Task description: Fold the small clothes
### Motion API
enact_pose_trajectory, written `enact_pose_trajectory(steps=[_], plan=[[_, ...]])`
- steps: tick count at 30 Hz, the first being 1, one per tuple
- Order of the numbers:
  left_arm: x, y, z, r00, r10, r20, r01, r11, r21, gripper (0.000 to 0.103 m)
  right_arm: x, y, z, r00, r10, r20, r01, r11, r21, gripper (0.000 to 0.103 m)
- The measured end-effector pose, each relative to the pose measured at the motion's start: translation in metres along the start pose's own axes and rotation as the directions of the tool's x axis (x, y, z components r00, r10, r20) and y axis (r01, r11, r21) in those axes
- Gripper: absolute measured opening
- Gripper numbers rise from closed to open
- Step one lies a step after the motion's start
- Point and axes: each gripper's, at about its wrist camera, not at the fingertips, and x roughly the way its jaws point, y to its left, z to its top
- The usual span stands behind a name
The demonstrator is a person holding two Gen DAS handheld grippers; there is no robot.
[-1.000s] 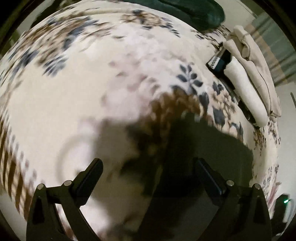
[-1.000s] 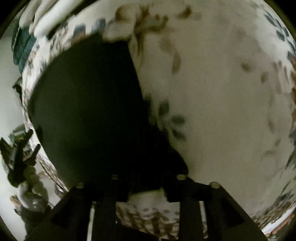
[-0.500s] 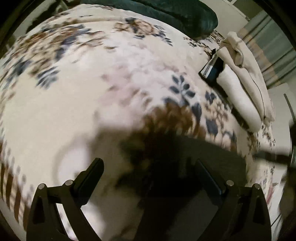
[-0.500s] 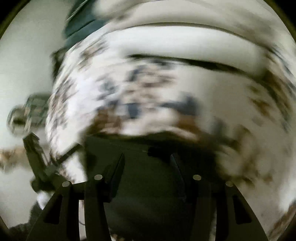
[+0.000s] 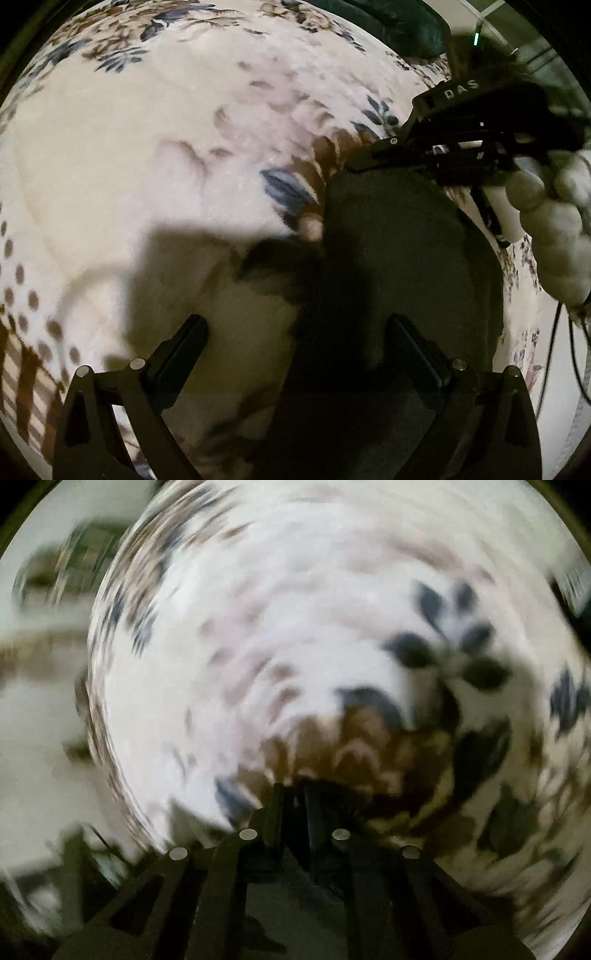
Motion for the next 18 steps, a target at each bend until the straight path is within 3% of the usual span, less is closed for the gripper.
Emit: enact_pose_trajectory(steps=[3,6,7,8,10,11,14,15,18], plan=[[0.0,-0.001,-0.001,1.0,0.002,-0.008,-0.002,1.0,0.009,0.1,0.009,-0.038,0.0,0.989,0.15,-0.019,-0.143,0.97,0.197,0.009],[-0.006,-0.004,0.003,1.0,-0.005,-0.018,0.005,1.0,0.014,0.1,-0.012,-0.044,-0.012,0.977,0.212,0.01,-0.211,0.963,0.169,0.013],[-0.012,-0.006,0.006,1.0,-0.011,-0.015,0.012,1.0,0.023,0.1,-0.028,-0.052,-0.018,0.973,0.227,0.037,-0.23,0.959,0.165,0.022],[-0.016,-0.008,0.008,1.0,-0.013,-0.012,0.013,0.999,0.031,0.1,-0.05,-0.062,-0.029,0.97,0.231,0.08,-0.242,0.956,0.167,0.043],[-0.019,-0.011,0.015,1.0,-0.024,-0.007,0.025,0.999,0.046,0.1,-0.1,-0.089,-0.06,0.964,0.174,0.2,-0.209,0.963,0.169,0.063],[-0.017,-0.014,0.021,0.999,-0.032,-0.009,0.033,0.998,0.055,0.1,-0.128,-0.11,-0.085,0.959,0.105,0.264,-0.156,0.971,0.179,0.067],[-0.005,-0.024,0.043,0.999,-0.036,-0.01,0.037,0.995,0.087,0.1,-0.165,-0.157,-0.142,0.947,-0.049,0.317,-0.032,0.969,0.247,0.07],[-0.002,-0.026,0.049,0.999,-0.041,-0.007,0.042,0.995,0.096,0.1,-0.168,-0.177,-0.162,0.949,-0.066,0.308,-0.024,0.96,0.28,0.071],[0.022,-0.036,0.073,0.998,-0.045,-0.032,0.048,0.992,0.116,0.1,-0.152,-0.221,-0.2,0.961,-0.011,0.276,-0.093,0.928,0.36,0.072]])
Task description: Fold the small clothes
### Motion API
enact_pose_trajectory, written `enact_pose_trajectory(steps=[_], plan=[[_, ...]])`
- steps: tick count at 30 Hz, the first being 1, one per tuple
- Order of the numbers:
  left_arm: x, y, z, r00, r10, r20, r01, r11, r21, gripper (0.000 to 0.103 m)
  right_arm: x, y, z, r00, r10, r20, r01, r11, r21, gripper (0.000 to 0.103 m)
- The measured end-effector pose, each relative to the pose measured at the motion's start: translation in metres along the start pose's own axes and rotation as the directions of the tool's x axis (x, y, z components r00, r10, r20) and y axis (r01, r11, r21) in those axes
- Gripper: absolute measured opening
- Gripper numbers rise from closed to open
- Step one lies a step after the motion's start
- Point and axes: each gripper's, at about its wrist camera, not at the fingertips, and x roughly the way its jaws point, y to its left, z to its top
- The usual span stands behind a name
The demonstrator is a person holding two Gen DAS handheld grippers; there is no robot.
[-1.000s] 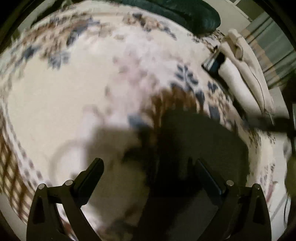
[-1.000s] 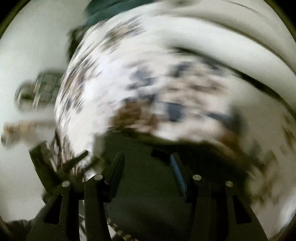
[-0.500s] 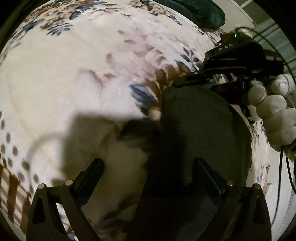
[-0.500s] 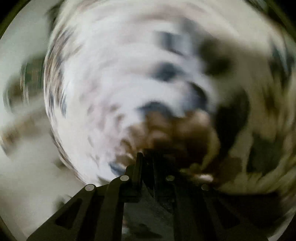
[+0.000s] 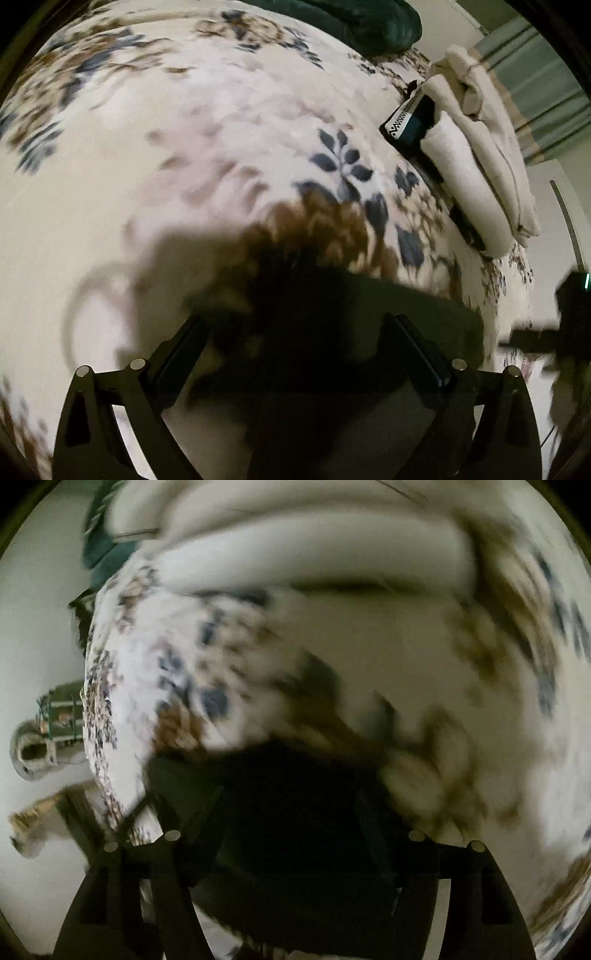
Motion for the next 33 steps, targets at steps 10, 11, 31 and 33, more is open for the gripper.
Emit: enact_pose_trajectory(steps=[10,11,31,33], plan=[[0.002,-0.015,0.02,0.999,-0.04,0.002,0.04,0.999,-0.002,0.025,0.039,-0.039,-0.018,0.983,0.108,0.149,-0.117,0.992,0.056,0.007],[0.001,-0.014,0.019,0.999,-0.043,0.002,0.043,0.999,-0.011,0.024,0.03,-0.039,-0.017,0.978,0.1,0.181,-0.113,0.992,0.063,0.006],[-0.004,0.037,-0.06,0.939,-0.305,-0.159,0.276,0.944,-0.18,0.07,0.103,-0.093,-0.056,0.871,0.48,-0.109,-0.454,0.869,0.197,0.075],[0.001,0.032,-0.061,0.935,-0.32,-0.151,0.292,0.939,-0.181,0.075,0.117,-0.079,-0.057,0.835,0.538,-0.114,-0.512,0.837,0.195,0.075]])
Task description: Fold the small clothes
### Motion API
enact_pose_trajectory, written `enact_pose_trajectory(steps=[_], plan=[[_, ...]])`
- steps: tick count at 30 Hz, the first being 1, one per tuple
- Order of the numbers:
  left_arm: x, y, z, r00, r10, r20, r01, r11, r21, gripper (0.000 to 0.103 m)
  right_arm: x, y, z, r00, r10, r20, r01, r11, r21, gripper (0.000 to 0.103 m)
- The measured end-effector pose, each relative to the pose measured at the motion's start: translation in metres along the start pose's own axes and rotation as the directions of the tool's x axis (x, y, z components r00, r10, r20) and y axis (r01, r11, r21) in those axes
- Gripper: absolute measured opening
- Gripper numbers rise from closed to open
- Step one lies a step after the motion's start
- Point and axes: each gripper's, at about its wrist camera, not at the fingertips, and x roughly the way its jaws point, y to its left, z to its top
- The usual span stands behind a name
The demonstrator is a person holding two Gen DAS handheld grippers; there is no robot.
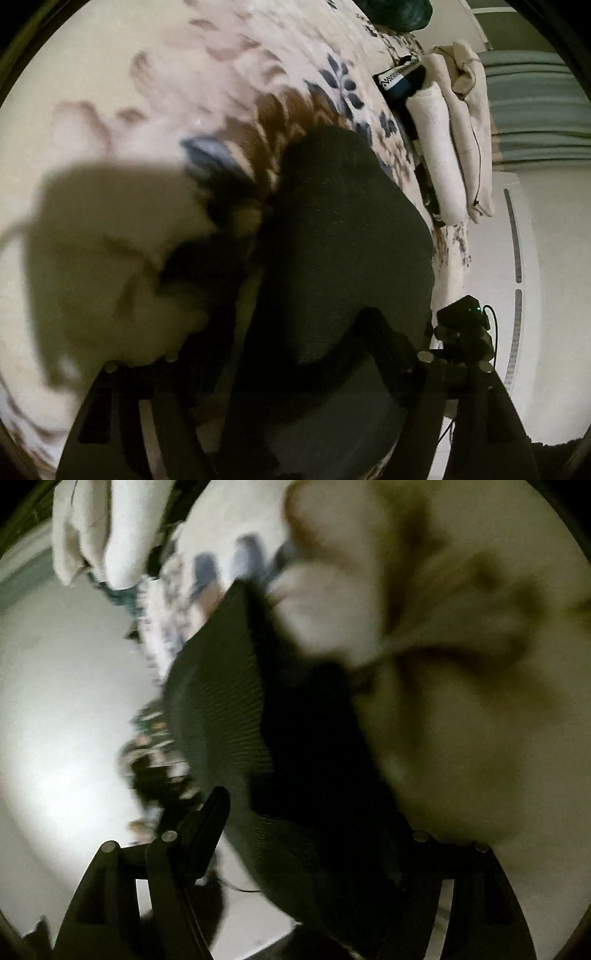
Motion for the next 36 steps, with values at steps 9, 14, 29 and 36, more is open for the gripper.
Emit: enact_pose_trajectory(steps=[9,14,29,36], plan=[[0.011,-0.036,0.014,0.998,0.004,0.058,-0.009,0.996,0.091,0.026,0.058,0.033,0.005,0.997,-0.078,0.0,0.078,0.993,-0.086,0.04],[-0.009,-0.055,0.011,0.997,0.032,0.065,-0.041,0.987,0.153,0.023,0.048,0.055,-0.014,0.989,-0.108,0.104,0.118,0.989,-0.093,0.02],[-0.062,-0.21,0.117,0.999,-0.003,0.055,-0.018,0.923,0.385,0.023,-0.054,0.203,-0.036,0.915,-0.07,0.398,0.116,0.989,-0.093,0.019],[-0.042,-0.297,0.223,0.996,-0.019,0.085,-0.027,0.864,0.503,0.025,-0.123,0.279,0.014,0.849,-0.046,0.527,0.118,0.988,-0.104,0.019]])
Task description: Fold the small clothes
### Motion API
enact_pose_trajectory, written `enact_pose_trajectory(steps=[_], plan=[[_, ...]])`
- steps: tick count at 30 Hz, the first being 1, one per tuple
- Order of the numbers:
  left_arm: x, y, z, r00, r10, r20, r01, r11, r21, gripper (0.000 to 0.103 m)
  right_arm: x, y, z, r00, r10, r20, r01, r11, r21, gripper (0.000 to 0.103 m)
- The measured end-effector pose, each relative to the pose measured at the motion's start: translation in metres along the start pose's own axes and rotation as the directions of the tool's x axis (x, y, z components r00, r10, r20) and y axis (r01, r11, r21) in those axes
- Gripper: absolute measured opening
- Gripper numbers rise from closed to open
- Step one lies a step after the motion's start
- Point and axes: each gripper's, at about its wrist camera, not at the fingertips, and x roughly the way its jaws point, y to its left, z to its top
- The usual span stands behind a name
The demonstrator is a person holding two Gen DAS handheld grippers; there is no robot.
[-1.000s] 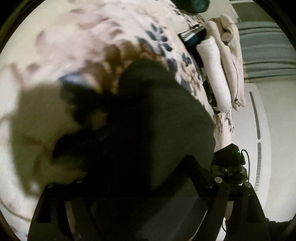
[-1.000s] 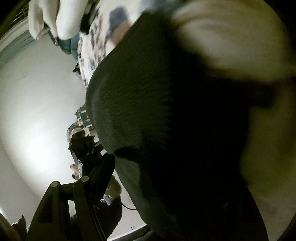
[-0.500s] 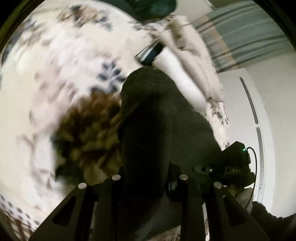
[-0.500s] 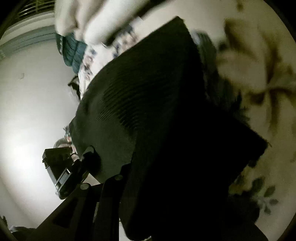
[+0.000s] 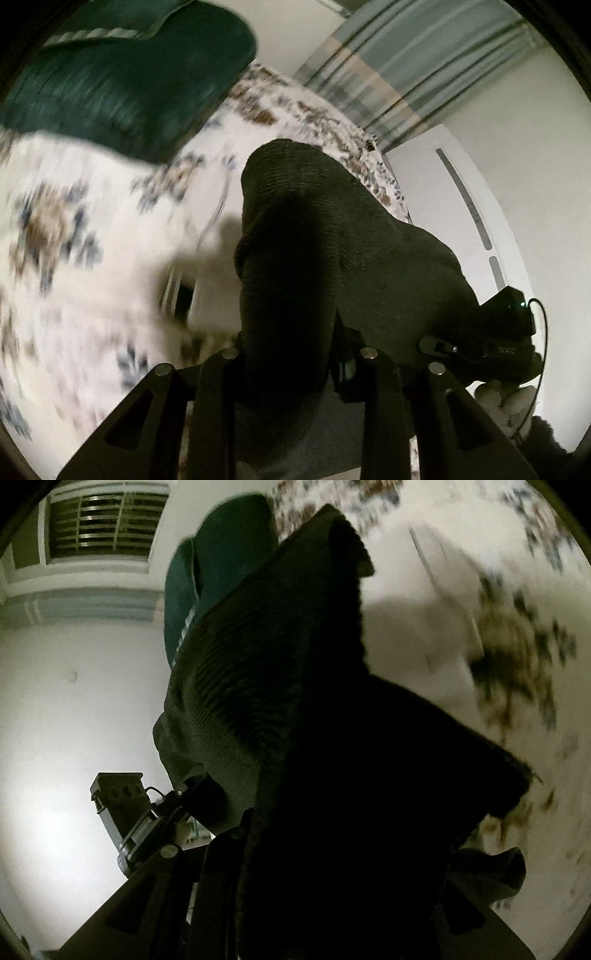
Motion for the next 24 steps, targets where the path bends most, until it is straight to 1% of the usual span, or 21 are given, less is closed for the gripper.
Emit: enact_pose_trajectory(steps=[4,6,7,9,12,14,16,17,18,19,20,21,22,23,24], plan=[[0.031,0.002,0.054,1.0,0.02,-0.002,-0.02,1.0,0.019,0.025,0.012,0.005,0.056,0.999,0.008,0.033,-0.009,1.0,0.026,0.019],[0.05,0.004,0.076,0.999,0.037,-0.014,-0.036,0.999,0.028,0.025,0.029,0.003,0.085,0.999,0.001,0.038,-0.003,0.999,0.038,0.019],[0.061,0.006,0.085,0.998,0.05,-0.025,-0.049,0.998,0.033,0.026,0.039,0.004,0.095,0.999,-0.001,0.038,0.0,0.999,0.045,0.019],[0.086,0.013,0.101,0.995,0.086,-0.05,-0.083,0.995,0.054,0.027,0.045,-0.012,0.119,0.999,-0.01,0.036,0.008,0.998,0.066,0.019],[0.116,0.02,0.111,0.988,0.125,-0.089,-0.118,0.99,0.077,0.028,0.085,-0.019,0.151,0.998,-0.049,0.028,0.046,0.995,0.086,0.019],[0.133,0.027,0.116,0.981,0.164,-0.101,-0.155,0.984,0.086,0.03,0.1,-0.03,0.171,0.996,-0.09,0.014,0.088,0.992,0.087,0.019],[0.145,0.03,0.117,0.971,0.215,-0.108,-0.205,0.974,0.1,0.034,0.12,-0.032,0.181,0.986,-0.166,-0.015,0.166,0.984,0.058,0.021],[0.15,0.029,0.116,0.963,0.246,-0.109,-0.233,0.965,0.117,0.036,0.127,-0.029,0.184,0.977,-0.213,-0.024,0.214,0.976,0.041,0.029],[0.153,0.029,0.115,0.957,0.27,-0.102,-0.257,0.958,0.126,0.039,0.131,-0.026,0.186,0.963,-0.269,-0.026,0.27,0.963,0.025,0.032],[0.153,0.028,0.116,0.953,0.287,-0.094,-0.274,0.953,0.132,0.042,0.134,-0.022,0.188,0.947,-0.321,-0.02,0.321,0.947,0.0,0.038],[0.152,0.027,0.115,0.95,0.3,-0.085,-0.287,0.948,0.135,0.053,0.136,-0.016,0.187,0.925,-0.38,-0.009,0.38,0.925,-0.022,0.046],[0.148,0.026,0.115,0.948,0.31,-0.068,-0.299,0.945,0.134,0.068,0.129,-0.018,0.194,0.91,-0.415,0.001,0.415,0.909,-0.026,0.052],[0.145,0.025,0.116,0.945,0.322,-0.055,-0.312,0.94,0.135,0.075,0.117,-0.029,0.197,0.885,-0.465,0.022,0.465,0.884,-0.037,0.062],[0.14,0.022,0.116,0.939,0.343,-0.04,-0.335,0.933,0.134,0.09,0.112,-0.027,0.199,0.85,-0.525,0.053,0.527,0.848,-0.055,0.071],[0.137,0.02,0.117,0.932,0.362,-0.03,-0.355,0.925,0.134,0.096,0.11,-0.018,0.197,0.81,-0.58,0.088,0.586,0.806,-0.076,0.076]])
